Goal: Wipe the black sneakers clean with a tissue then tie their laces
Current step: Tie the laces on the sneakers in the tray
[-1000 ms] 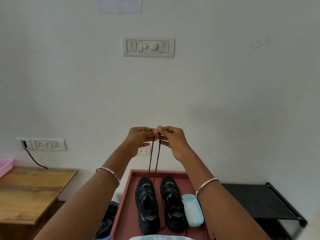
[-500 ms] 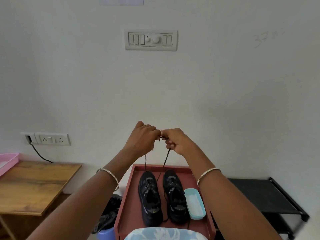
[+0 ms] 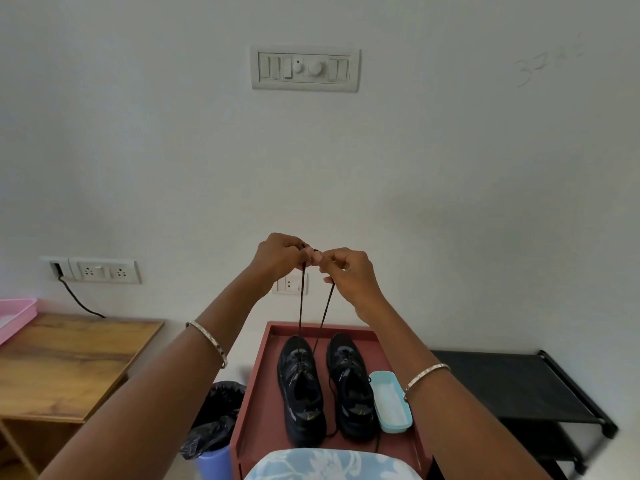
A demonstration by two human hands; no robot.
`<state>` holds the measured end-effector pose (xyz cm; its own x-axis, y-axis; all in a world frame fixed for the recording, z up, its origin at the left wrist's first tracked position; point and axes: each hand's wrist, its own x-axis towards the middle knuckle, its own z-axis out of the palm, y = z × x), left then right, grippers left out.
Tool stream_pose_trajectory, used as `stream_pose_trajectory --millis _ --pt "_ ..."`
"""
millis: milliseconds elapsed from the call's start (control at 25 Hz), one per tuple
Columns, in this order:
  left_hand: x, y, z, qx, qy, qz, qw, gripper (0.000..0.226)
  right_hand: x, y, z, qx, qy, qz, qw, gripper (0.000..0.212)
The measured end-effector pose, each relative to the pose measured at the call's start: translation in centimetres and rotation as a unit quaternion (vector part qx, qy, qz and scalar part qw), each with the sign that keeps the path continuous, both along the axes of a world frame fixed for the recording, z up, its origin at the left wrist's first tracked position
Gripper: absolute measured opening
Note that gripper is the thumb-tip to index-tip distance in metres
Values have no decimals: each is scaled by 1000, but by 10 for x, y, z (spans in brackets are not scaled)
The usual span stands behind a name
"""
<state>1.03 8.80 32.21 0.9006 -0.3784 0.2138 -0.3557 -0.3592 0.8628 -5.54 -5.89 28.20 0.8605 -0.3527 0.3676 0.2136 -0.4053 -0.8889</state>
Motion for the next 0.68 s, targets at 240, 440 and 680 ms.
stream_pose_trajectory --millis 240,440,680 --pt "6 5 3 -28 74 -23 997 13 7 9 6 60 24 -33 997 27" --pt "10 6 -6 -25 100 -54 993 20 13 8 3 101 37 -38 994 26" --pt "48 39 -21 -170 191 60 965 17 11 -42 -12 -6 49 -113 992 26"
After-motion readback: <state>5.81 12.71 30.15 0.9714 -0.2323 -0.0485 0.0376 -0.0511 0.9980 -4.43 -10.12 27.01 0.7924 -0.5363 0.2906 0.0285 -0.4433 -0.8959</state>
